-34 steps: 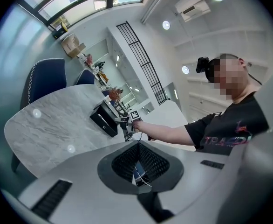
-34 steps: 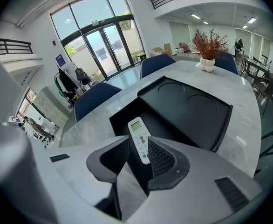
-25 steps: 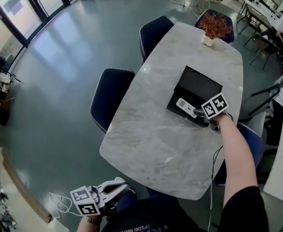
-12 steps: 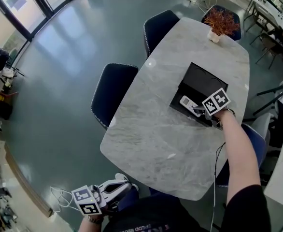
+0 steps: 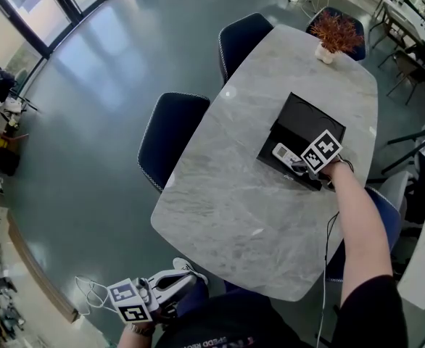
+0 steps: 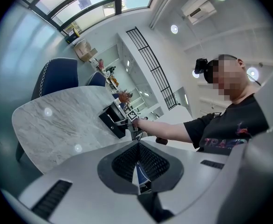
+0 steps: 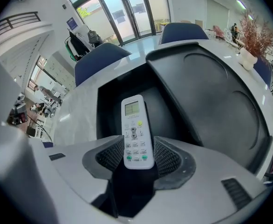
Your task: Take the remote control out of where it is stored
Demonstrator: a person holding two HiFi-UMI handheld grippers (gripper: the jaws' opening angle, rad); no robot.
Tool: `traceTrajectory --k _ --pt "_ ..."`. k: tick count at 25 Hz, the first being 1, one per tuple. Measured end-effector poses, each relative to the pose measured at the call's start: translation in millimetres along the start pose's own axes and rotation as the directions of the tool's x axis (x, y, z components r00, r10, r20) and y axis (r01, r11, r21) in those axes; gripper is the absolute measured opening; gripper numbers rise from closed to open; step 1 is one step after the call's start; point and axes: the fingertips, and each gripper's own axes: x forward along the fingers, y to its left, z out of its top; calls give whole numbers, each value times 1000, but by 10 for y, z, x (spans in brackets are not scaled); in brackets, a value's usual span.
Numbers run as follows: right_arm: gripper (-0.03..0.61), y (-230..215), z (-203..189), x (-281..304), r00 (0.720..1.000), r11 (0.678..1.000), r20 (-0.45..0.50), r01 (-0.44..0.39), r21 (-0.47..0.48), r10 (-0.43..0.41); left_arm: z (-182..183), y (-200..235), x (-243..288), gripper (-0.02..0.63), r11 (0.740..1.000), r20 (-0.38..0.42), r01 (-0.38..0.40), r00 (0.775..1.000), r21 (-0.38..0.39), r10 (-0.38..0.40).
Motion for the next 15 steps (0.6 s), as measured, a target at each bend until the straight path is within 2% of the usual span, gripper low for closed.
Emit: traceTrajectory --k 9,15 --pt "192 31 -36 126 999 1000 -35 -10 8 11 0 17 -27 3 1000 12 -12 1000 -16 12" --pt "192 78 -42 158 997 997 -73 24 -67 -29 4 22 9 3 1000 19 -6 1000 -23 7"
